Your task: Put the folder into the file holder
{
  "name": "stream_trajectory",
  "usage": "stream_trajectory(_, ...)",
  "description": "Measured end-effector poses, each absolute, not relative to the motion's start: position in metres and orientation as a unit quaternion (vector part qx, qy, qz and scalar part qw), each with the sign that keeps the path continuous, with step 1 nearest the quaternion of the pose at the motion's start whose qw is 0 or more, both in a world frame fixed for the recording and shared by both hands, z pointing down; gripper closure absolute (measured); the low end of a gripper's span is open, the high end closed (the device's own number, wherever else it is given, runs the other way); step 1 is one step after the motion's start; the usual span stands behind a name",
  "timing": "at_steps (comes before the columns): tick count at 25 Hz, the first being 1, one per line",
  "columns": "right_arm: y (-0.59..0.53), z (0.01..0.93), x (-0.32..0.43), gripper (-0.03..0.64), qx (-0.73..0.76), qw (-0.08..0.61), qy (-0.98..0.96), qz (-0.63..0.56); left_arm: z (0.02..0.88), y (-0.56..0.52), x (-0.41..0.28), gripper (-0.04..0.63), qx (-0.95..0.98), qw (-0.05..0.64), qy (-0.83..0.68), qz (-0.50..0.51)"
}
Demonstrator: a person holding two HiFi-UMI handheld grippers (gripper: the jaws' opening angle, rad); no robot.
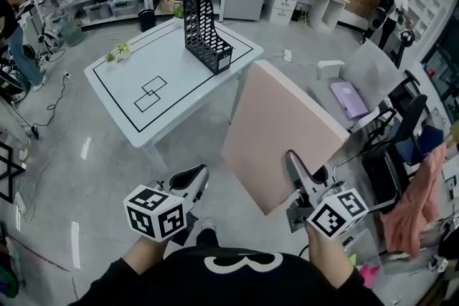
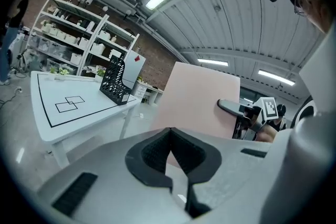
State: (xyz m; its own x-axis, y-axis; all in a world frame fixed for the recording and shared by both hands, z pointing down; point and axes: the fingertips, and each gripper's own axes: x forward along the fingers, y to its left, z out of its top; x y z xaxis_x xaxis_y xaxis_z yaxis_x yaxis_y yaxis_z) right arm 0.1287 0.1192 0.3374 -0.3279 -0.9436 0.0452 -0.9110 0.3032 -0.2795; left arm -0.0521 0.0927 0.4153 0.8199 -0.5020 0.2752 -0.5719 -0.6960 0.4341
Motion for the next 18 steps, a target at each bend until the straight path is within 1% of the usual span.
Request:
stream_trajectory(5, 0.047, 0.327, 0.124, 0.480, -0.592, 0.047, 0.794, -0.130, 0.417, 0.016, -0.064, 0.589, 0.915, 0.273, -0.290, 0.061)
stream_trajectory(9, 0.004, 0.321, 0.121, 0.480, -0.598, 0.040, 0.791, -0.120, 0.425, -0.034, -0.073, 0.589, 0.914, 0.258, -0.307, 0.068)
stream_trajectory(18, -0.055, 0.316, 0.122, 0.480, -0.601, 0.051, 0.790, -0.106, 0.429, -0.088, -0.072, 0.589, 0.916, 0.249, -0.307, 0.072)
